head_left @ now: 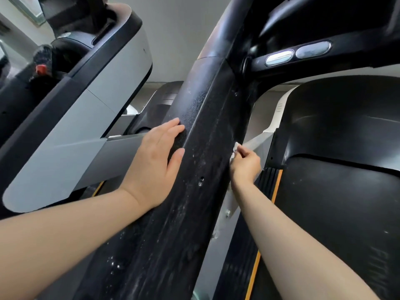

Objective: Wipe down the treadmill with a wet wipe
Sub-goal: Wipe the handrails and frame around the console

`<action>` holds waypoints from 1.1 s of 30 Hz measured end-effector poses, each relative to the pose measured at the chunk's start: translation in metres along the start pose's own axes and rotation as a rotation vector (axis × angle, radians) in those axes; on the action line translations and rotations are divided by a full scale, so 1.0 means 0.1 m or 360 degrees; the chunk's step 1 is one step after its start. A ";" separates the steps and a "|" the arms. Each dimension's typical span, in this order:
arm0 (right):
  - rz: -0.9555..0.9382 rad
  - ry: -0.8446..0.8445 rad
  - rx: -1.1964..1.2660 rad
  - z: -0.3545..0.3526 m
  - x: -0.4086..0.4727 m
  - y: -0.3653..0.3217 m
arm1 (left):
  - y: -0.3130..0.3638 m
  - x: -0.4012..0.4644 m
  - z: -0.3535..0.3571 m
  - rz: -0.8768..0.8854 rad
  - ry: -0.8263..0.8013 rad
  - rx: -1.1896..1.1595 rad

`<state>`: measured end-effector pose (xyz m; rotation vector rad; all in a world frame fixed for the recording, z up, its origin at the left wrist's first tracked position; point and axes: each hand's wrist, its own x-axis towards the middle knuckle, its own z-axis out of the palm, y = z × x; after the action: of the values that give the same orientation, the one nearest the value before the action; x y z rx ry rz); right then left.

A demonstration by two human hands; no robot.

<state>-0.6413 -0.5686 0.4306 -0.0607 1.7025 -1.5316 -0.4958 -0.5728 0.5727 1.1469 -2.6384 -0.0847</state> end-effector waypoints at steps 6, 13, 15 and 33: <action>-0.1423 -0.0105 0.0069 0.22 -0.38 -0.40 | 0.01 0.01 0.00 0.0013 0.0004 0.0006; -0.0594 0.0023 -0.0097 0.10 -0.01 -0.35 | 0.01 0.00 0.00 -0.0018 -0.0008 -0.0018; -0.1202 -0.0111 0.0047 0.14 -0.45 -0.40 | 0.01 0.01 0.00 0.0002 -0.0001 0.0008; -0.0415 -0.0057 -0.0095 -0.09 -0.50 0.26 | 0.04 0.00 -0.01 -0.0018 -0.0008 0.0048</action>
<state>-0.6017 -0.5278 0.4338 -0.3514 1.7648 -1.6562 -0.4988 -0.5703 0.5741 1.1728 -2.6466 -0.0506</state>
